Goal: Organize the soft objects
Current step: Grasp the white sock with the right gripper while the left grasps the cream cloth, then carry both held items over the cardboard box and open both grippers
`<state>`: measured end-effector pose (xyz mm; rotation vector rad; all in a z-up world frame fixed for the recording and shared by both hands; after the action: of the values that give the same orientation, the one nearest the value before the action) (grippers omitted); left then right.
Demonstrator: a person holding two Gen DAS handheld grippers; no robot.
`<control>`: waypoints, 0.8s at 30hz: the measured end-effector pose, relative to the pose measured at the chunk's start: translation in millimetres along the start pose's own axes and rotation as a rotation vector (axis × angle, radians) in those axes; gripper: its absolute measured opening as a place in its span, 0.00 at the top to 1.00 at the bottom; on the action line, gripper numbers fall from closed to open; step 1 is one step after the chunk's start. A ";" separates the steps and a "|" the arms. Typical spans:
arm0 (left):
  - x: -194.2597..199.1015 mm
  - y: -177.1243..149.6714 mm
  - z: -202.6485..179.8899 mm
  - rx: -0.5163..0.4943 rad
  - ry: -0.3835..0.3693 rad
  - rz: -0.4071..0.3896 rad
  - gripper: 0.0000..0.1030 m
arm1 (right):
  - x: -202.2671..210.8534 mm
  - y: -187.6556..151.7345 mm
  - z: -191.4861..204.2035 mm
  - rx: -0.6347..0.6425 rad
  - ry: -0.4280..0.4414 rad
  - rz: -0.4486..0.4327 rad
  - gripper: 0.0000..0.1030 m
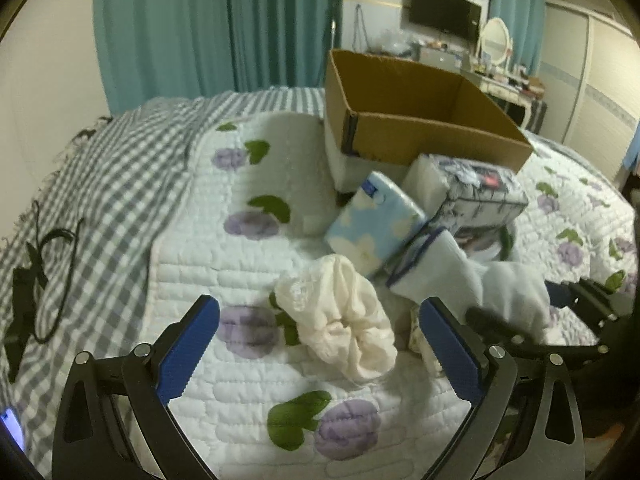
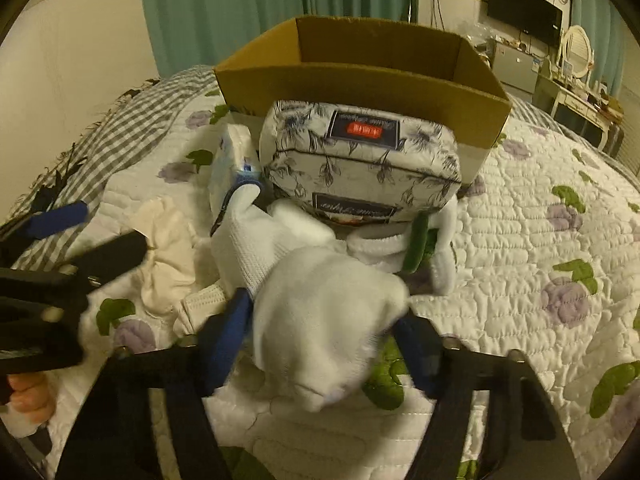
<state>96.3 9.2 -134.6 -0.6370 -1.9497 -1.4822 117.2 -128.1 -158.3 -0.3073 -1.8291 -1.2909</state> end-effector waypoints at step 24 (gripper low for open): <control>26.4 14.8 -0.9 -0.020 -0.062 -0.002 0.68 | 95.9 35.9 -20.8 0.009 -0.029 -0.181 0.46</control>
<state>88.1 12.5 -105.7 -0.6979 -1.9849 -1.5012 91.8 -155.4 -60.7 -0.1594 -1.9221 -1.4069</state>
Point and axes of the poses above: each gripper's, at about its wrist camera, not at the fingertips, and x roughly against the way its jaws point, z to its left, y to its top, the point moved 6 cm from there along -x, roughly the way its jaws point, and after that the axes turned 14 degrees about x, right-handed, at the moved point
